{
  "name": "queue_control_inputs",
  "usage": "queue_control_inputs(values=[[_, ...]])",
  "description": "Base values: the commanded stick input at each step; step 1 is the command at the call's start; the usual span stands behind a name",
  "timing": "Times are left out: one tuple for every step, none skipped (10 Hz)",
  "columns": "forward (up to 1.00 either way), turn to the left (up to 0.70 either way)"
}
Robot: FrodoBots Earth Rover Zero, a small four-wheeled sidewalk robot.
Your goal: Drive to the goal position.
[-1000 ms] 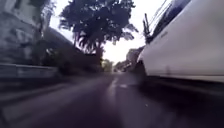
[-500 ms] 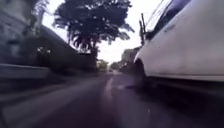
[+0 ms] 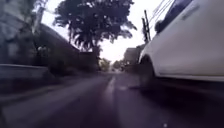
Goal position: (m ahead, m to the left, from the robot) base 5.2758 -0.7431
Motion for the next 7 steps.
queue_control_inputs(values=[[0.70, -0.20], [0.70, -0.35], [0.70, -0.35], [0.70, -0.35], [0.70, -0.28], [0.70, -0.10], [0.70, 0.00]])
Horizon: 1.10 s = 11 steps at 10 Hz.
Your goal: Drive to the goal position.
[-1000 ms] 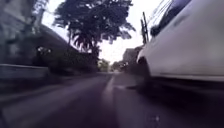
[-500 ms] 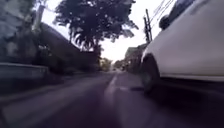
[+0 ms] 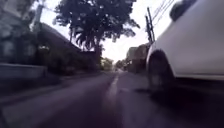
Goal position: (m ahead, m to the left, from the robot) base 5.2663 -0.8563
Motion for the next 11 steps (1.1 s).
queue_control_inputs(values=[[0.70, 0.00], [0.70, 0.00], [0.70, 0.00], [0.70, 0.00], [0.70, 0.00], [0.70, 0.00], [0.70, 0.00], [0.70, 0.00], [0.70, -0.14], [0.70, -0.34], [0.70, 0.00]])
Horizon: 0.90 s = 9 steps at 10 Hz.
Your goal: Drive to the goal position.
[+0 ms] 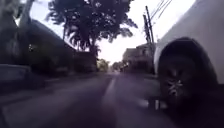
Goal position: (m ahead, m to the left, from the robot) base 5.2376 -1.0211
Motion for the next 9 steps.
queue_control_inputs(values=[[0.70, 0.00], [0.70, 0.00], [0.70, 0.00], [0.70, 0.00], [0.70, 0.00], [0.70, 0.00], [0.70, 0.00], [0.70, 0.00], [0.70, -0.02]])
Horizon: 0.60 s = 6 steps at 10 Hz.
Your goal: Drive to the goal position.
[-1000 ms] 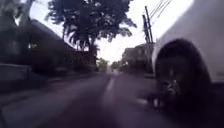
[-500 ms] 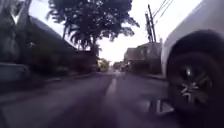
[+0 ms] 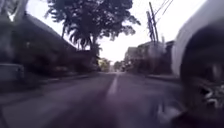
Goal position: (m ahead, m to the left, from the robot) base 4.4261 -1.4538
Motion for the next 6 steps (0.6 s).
queue_control_inputs(values=[[0.70, -0.13], [0.70, -0.35], [0.70, -0.35], [0.70, -0.35], [0.70, -0.35], [0.70, -0.35]])
